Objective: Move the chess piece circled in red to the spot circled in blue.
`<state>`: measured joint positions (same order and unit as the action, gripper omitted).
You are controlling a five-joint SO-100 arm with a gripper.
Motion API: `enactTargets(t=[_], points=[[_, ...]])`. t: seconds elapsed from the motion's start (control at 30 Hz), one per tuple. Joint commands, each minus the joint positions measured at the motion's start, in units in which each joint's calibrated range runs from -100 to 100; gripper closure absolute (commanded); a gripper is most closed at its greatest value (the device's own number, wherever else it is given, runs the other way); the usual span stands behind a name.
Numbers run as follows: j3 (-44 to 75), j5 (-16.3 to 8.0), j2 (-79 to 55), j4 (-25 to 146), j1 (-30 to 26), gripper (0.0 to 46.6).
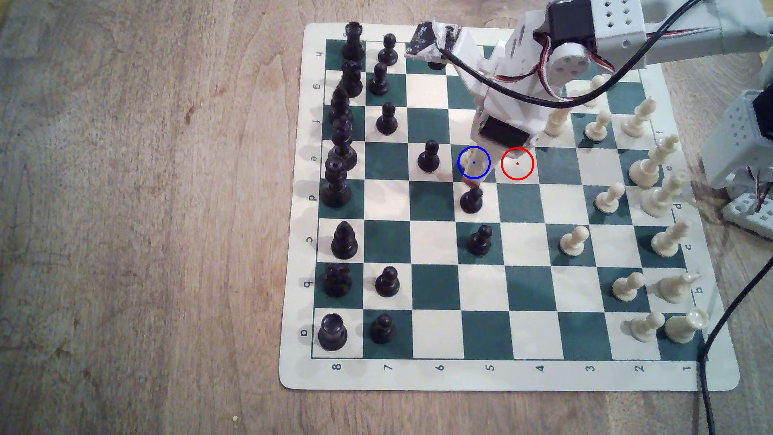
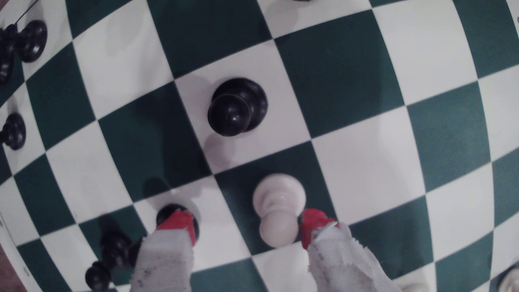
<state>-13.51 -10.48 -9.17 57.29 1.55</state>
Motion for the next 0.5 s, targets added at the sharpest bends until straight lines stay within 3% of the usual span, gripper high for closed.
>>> enactTargets(t=[0.0,0.47], points=[[0.91,0.24,3.74,0.78,0.05,23.0],[0.09,0.54,5.18,1.27,0.37,28.4]])
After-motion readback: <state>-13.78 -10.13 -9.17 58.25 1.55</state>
